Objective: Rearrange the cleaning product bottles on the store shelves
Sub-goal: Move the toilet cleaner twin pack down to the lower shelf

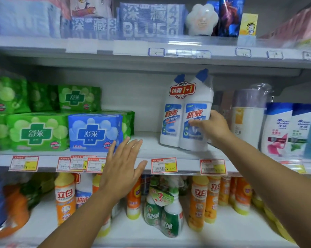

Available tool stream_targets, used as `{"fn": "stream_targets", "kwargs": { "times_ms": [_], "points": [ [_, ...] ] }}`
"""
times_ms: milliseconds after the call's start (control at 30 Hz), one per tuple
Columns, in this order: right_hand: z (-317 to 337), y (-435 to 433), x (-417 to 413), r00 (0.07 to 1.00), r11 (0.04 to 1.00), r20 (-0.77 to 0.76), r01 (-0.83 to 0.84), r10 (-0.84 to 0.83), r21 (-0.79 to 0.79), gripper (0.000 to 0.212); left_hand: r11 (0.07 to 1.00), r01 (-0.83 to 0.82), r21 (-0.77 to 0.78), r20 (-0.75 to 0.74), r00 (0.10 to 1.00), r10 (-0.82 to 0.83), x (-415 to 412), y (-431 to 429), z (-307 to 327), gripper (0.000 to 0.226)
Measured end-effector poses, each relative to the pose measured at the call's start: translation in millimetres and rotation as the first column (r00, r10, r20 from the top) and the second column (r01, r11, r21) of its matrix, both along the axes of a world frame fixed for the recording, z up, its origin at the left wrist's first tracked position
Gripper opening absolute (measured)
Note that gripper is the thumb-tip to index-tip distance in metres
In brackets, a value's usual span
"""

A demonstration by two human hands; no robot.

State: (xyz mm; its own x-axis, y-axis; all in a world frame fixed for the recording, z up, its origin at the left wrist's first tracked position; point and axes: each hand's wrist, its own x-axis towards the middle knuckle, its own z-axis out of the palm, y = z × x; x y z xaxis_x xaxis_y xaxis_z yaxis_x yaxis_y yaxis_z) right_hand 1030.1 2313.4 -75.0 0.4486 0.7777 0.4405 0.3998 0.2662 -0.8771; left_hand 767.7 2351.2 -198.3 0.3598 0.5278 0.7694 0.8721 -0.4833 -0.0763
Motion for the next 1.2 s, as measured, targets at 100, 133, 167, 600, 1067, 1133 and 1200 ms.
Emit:
{"fn": "stream_targets", "kwargs": {
  "times_ms": [100,133,167,600,1067,1133,1200],
  "points": [
    [6,-20,-4,0.994,0.998,-0.085,-0.061,0.063,0.024,0.038,1.0,0.002,-0.003,-0.006,1.0,-0.002,-1,-2,0,0.061],
    [9,-25,-6,0.992,0.996,-0.099,-0.072,0.076,0.042,0.037,1.0,0.004,-0.002,-0.005,1.0,-0.004,-1,-2,0,0.061],
    [13,-31,-7,0.991,0.995,-0.102,-0.079,0.084,0.055,0.035,1.0,0.007,-0.004,-0.003,1.0,-0.007,-2,-2,0,0.061],
    [-48,-156,-24,0.936,0.949,-0.163,-0.315,0.312,0.008,0.036,1.0,-0.024,-0.011,-0.033,0.999,0.024,-35,4,-9,0.066],
    [-223,-117,-63,0.944,0.948,0.158,-0.263,0.291,-0.179,0.045,0.999,-0.017,-0.041,-0.031,0.999,0.016,-72,7,-12,0.059],
    [-237,-96,-69,0.939,0.95,0.193,-0.251,0.286,-0.187,0.046,0.999,0.006,-0.037,-0.021,1.0,-0.007,-75,8,-10,0.058],
    [-246,-78,-75,0.941,0.958,0.21,-0.232,0.265,-0.171,0.048,0.999,0.033,-0.029,-0.021,0.999,-0.033,-78,10,-10,0.055]
  ]
}}
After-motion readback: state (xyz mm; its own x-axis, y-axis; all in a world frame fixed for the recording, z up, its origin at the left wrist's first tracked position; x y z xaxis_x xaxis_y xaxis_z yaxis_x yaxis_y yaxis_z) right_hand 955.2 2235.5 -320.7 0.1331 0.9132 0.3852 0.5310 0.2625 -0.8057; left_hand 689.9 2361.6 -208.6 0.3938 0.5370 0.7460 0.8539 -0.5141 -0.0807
